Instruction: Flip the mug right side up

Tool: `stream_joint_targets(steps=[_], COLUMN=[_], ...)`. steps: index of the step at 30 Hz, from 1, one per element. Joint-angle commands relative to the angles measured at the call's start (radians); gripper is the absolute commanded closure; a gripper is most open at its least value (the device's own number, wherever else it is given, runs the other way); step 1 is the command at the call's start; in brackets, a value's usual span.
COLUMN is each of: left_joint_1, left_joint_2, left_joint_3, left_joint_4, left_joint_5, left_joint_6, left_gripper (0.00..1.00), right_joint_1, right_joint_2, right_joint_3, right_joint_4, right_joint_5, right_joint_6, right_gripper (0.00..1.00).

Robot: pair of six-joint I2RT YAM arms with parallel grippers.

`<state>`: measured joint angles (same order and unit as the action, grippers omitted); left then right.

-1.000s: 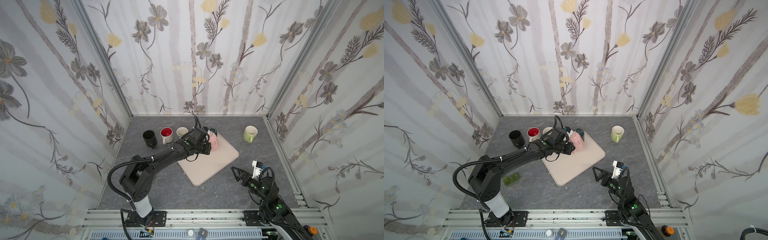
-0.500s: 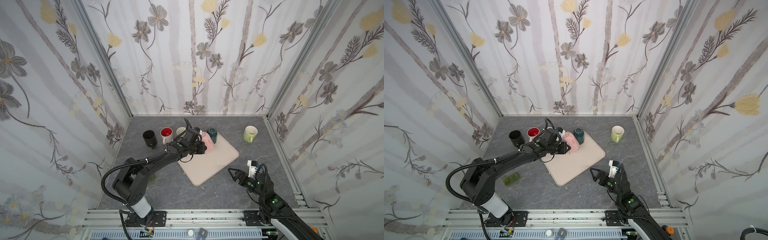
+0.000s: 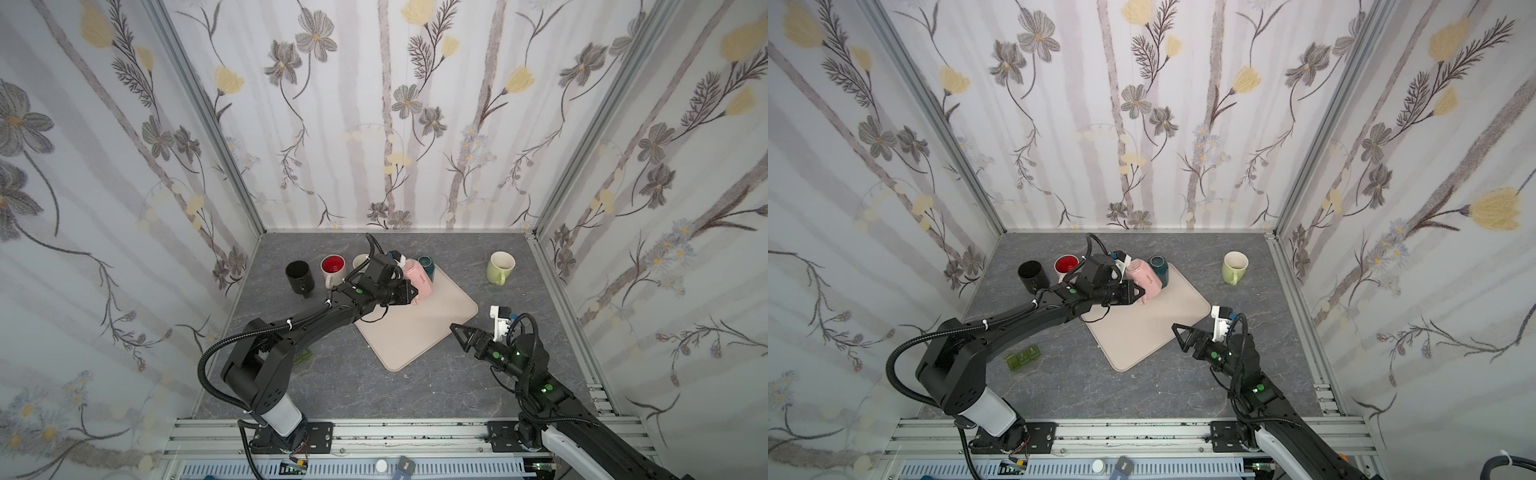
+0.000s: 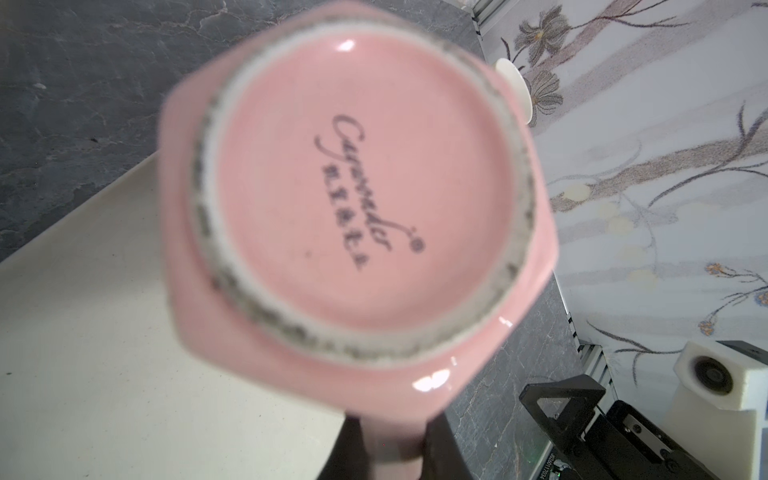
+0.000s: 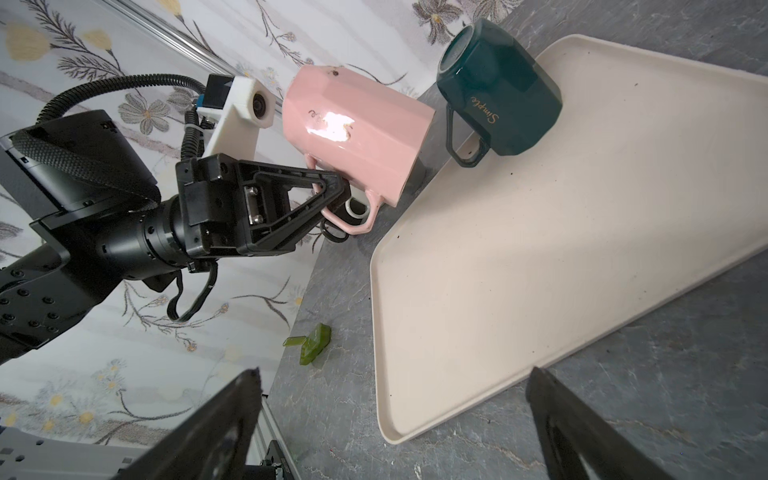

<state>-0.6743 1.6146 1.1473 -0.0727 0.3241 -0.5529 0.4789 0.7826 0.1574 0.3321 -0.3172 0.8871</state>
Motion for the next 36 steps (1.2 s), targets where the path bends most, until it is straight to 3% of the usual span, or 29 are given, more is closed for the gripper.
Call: stream_joint_targets(steps=[1,9,16,21,29,36], left_joint_1=[0.003,0.006,0.005,0.005,0.006,0.007], left_joint_2=[-0.026,-0.092,-0.105,-0.101,-0.101,-0.102], left_joint_3=[-0.004,-0.073,-0.087,-0.126,-0.119,-0.118], left_joint_4=[0.122,0.270,0.317,0.420,0.395,0.393], left_joint_5=[0.021,0.056,0.078,0.117,0.105,0.095], left_joint_6=[-0.022,-0.122,-0.153,-0.207,-0.196,-0.194], left_gripper=[1.00,1.00,1.00,1.00,1.00,1.00], right_joint_1=[0.006,0.038,0.064,0.069,0.075,0.078], right_joint_2=[0.041,0.139,0.214,0.282,0.414,0.472], right_joint_3=[0.027,0.048,-0.009,0.001,0.040,0.054], right_joint_4=[0.065,0.205,0.465,0.569,0.660,0.680], right_joint_5=[-0.023,-0.024,0.020,-0.005,-0.064,-0.083], right_joint_6=[-0.024,-0.025,0.054,0.080,0.121,0.133], right_gripper=[0.00,0.00,0.01,0.10,0.15,0.13])
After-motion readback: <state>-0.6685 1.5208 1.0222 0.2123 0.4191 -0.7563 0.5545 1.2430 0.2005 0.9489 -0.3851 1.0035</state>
